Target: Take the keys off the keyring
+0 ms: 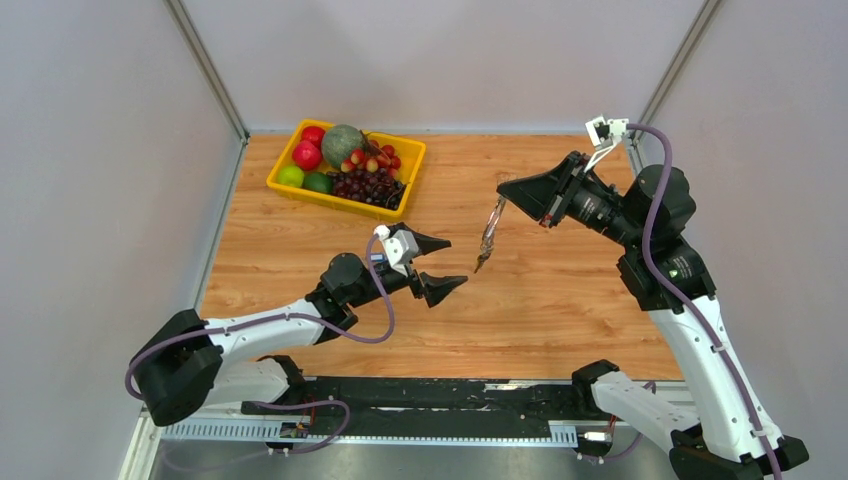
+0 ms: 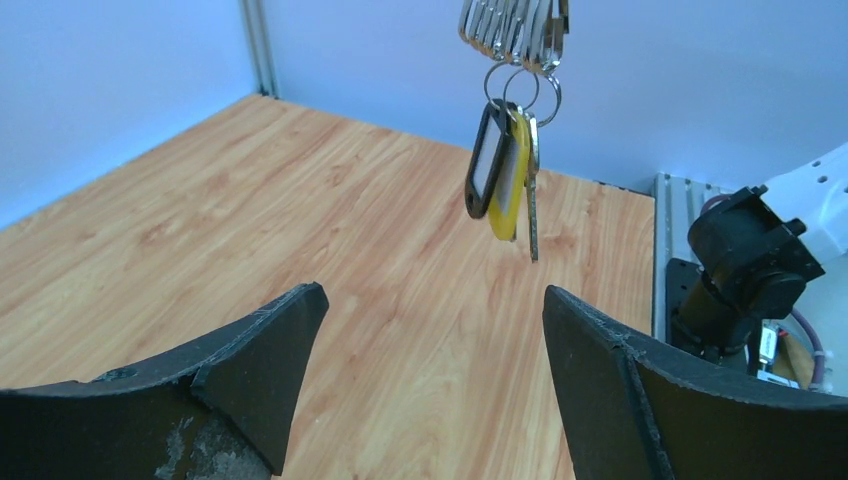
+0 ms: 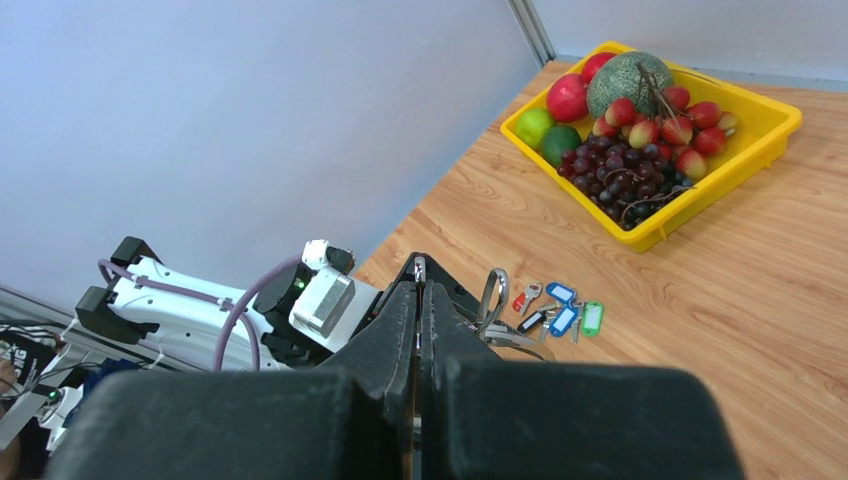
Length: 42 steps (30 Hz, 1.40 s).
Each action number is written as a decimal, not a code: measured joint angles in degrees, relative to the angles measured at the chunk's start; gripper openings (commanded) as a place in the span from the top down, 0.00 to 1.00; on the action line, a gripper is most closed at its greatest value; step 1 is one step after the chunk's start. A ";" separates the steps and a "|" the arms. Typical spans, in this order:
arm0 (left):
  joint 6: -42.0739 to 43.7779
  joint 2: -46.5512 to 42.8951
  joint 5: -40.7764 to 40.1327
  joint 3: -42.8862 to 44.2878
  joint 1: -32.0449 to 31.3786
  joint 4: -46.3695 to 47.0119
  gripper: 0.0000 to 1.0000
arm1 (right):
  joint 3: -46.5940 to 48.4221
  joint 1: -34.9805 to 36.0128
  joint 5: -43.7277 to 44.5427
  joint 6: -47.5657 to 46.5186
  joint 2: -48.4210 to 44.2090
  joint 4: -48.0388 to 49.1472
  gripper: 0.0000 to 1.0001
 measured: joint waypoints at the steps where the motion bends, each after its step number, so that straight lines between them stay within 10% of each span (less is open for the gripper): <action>1: 0.17 0.20 0.42 0.02 0.00 0.55 0.14 | 0.00 0.00 -0.22 0.13 0.00 0.00 1.00; 10: 0.55 2.14 6.60 2.69 0.00 4.90 0.34 | 0.00 0.00 -0.68 0.94 -0.07 0.00 1.00; 42: 1.07 7.74 9.88 8.46 -0.48 6.01 0.46 | 0.00 0.11 -1.51 2.64 -0.74 0.02 1.00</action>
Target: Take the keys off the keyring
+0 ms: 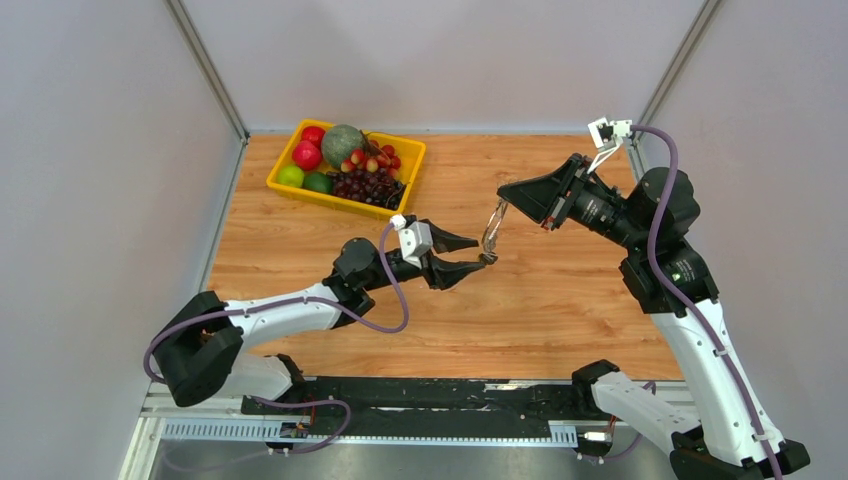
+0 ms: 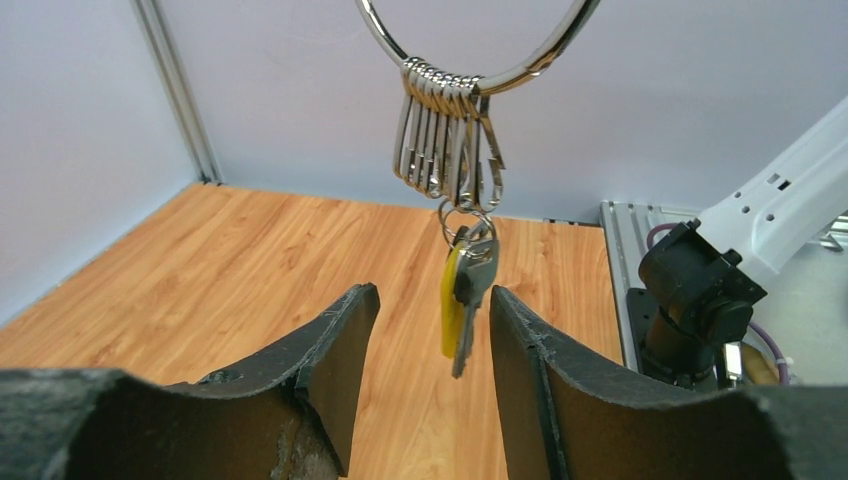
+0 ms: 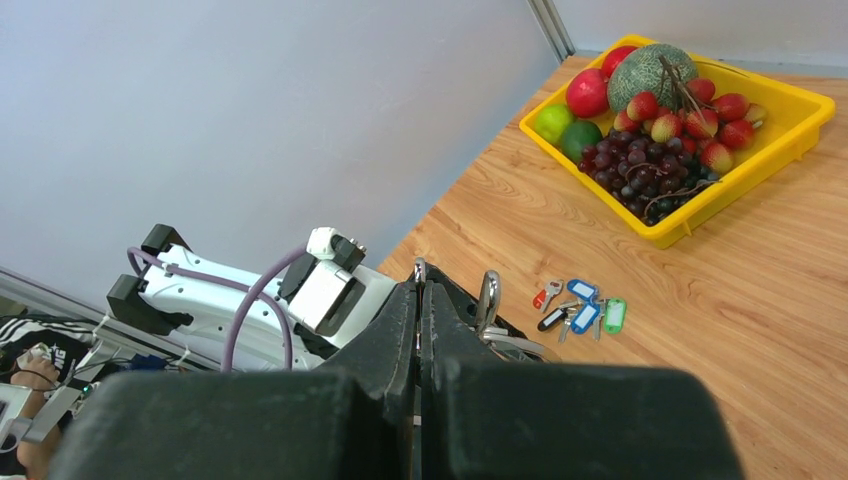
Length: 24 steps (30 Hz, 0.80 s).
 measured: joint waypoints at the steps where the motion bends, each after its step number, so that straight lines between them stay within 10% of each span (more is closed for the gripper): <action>1: 0.00 0.33 0.00 0.28 0.00 -0.02 0.49 | 0.00 0.00 0.00 0.07 0.00 0.02 1.00; 18: 0.02 3.43 2.23 2.56 -0.02 -0.13 0.79 | -0.31 0.22 0.02 0.42 0.15 0.15 1.00; 24: 0.44 3.39 2.56 2.58 -0.09 -0.70 0.73 | -0.44 0.26 0.07 0.46 0.17 0.13 1.00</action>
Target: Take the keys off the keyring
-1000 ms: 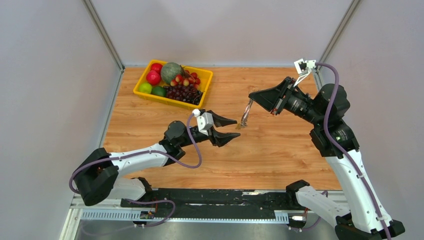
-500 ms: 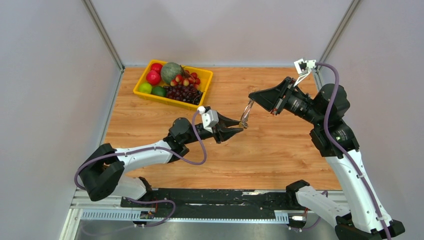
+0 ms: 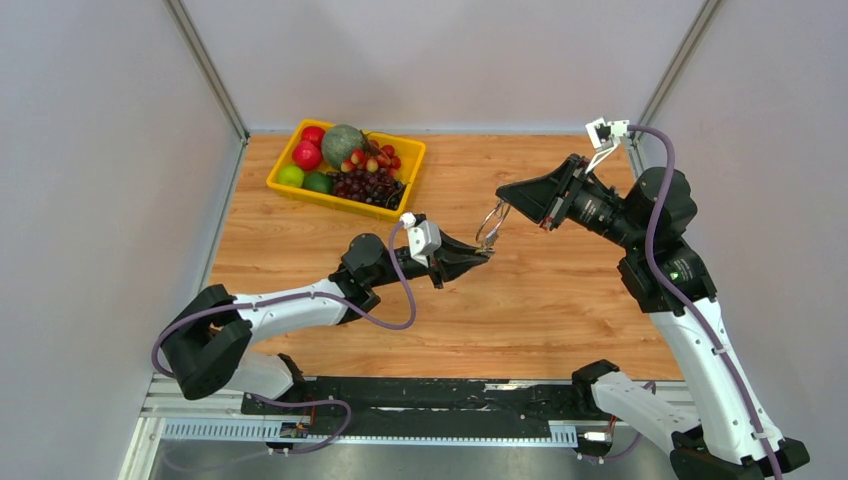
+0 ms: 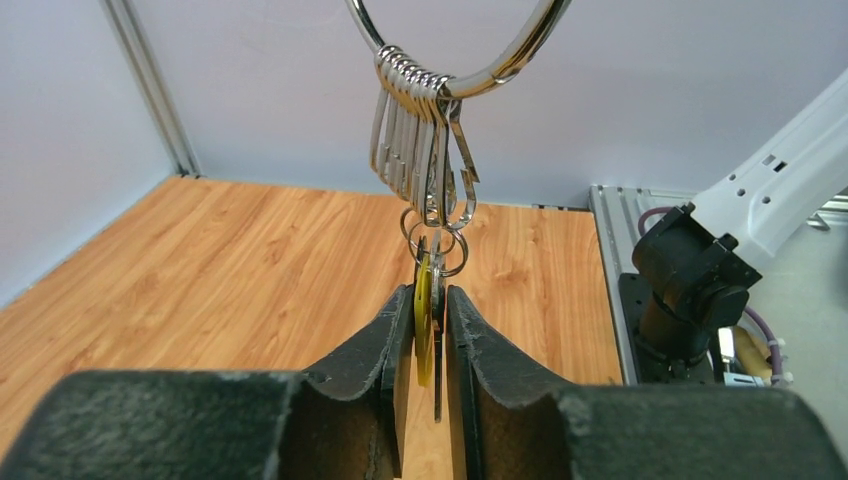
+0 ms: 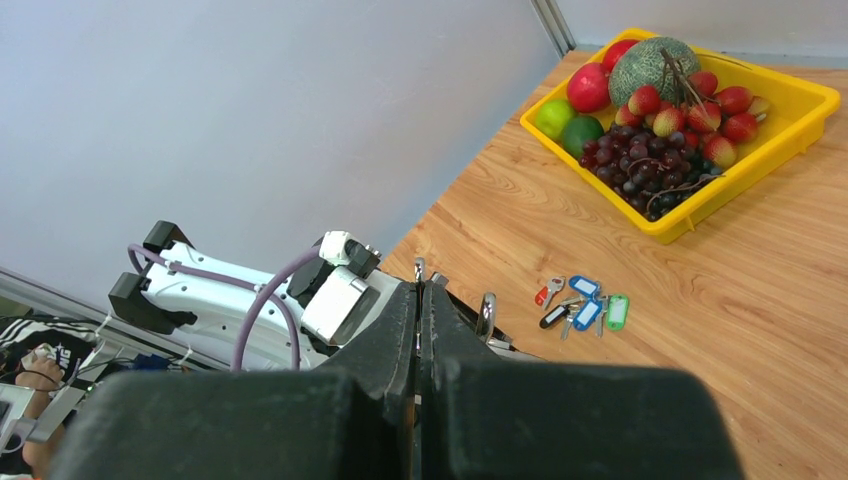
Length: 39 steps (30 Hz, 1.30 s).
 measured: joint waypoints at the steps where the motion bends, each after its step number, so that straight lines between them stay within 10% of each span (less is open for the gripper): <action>1: 0.13 -0.11 -0.15 0.00 0.00 -0.44 0.73 | 0.00 0.00 0.02 0.00 0.00 0.04 1.00; 8: 1.07 -1.68 -1.60 0.00 -0.11 -5.44 0.88 | -0.70 0.00 0.22 -0.02 -0.07 0.09 1.00; 15: 2.49 -3.34 -2.82 0.00 -0.20 -8.92 0.59 | -0.96 0.00 0.42 0.00 -0.07 0.07 1.00; 31: 3.02 -4.24 -3.37 0.04 -0.20 -10.25 0.54 | -0.96 0.00 0.44 0.02 -0.07 0.07 1.00; 39: 2.93 -4.24 -1.68 1.09 -0.20 -10.82 0.77 | -0.96 0.00 0.44 0.20 -0.07 0.07 1.00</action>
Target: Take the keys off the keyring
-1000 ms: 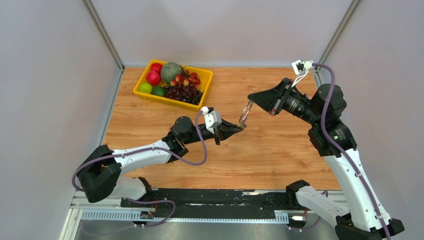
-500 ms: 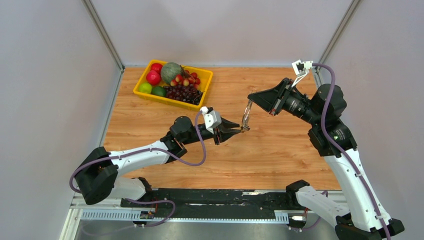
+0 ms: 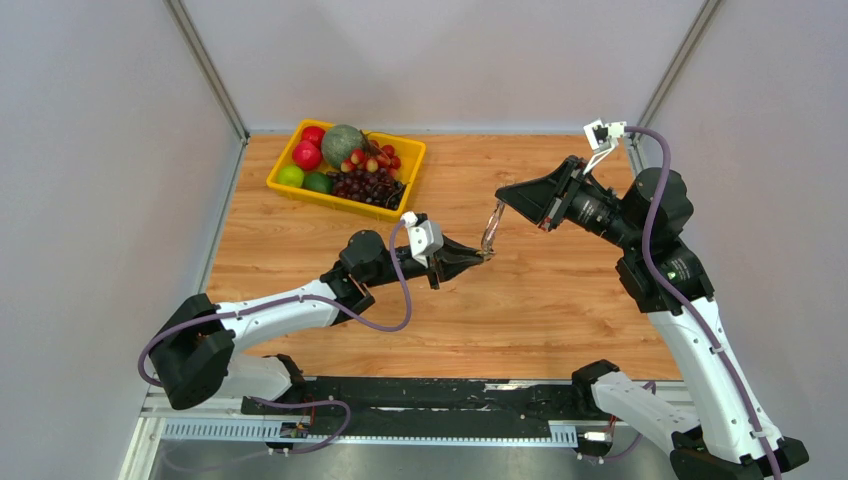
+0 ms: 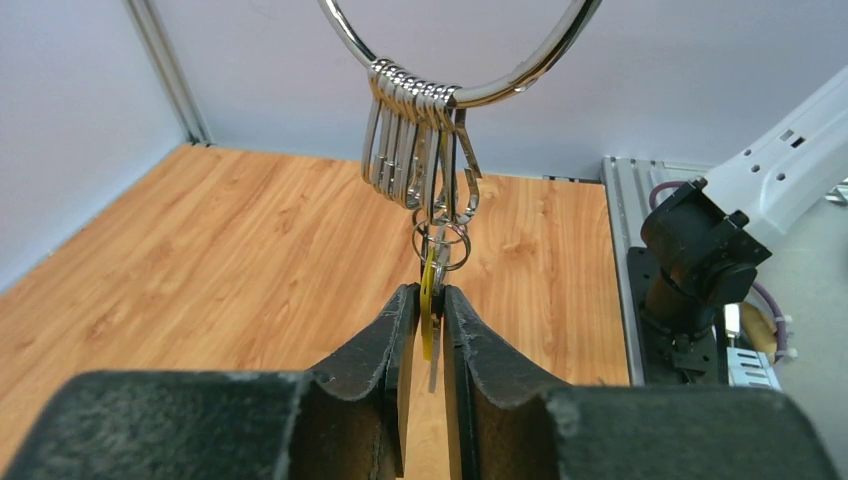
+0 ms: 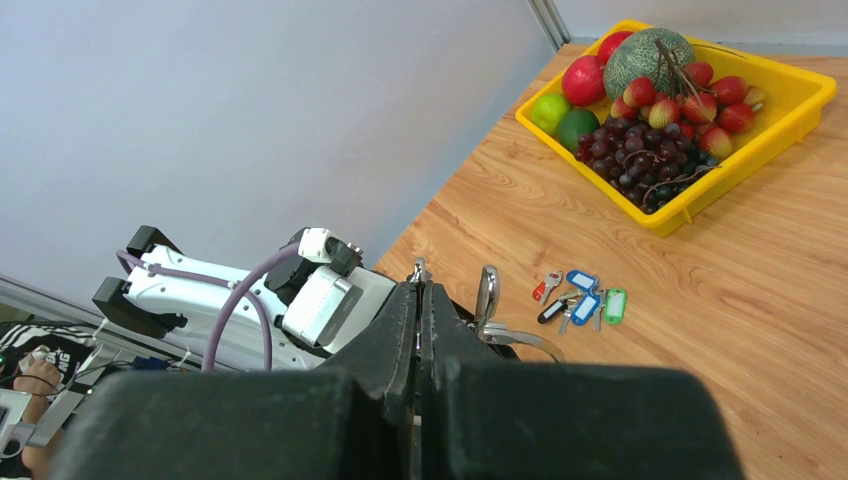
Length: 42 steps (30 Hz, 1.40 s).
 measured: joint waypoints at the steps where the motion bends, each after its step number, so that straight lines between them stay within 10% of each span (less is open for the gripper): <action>1: 0.07 0.00 0.04 0.09 0.00 -0.09 0.78 | 0.00 0.00 0.00 0.00 0.00 0.00 1.00; 9: 2.73 -1.16 -1.14 0.70 0.00 -4.46 0.99 | -0.39 0.00 0.04 -0.09 -0.07 -0.02 1.00; 19: 9.84 -7.28 -8.90 9.51 -0.07 -31.43 1.00 | -12.44 0.00 2.80 -2.99 -7.04 0.66 0.93; 28: 13.88 -8.59 -18.84 22.40 -0.11 -58.93 1.00 | -27.06 0.00 5.62 -8.41 -12.13 -0.04 0.20; 42: 16.74 -12.63 -16.26 28.74 -0.22 -75.63 1.00 | -36.30 2.97 -1.60 -14.73 -15.34 12.35 0.34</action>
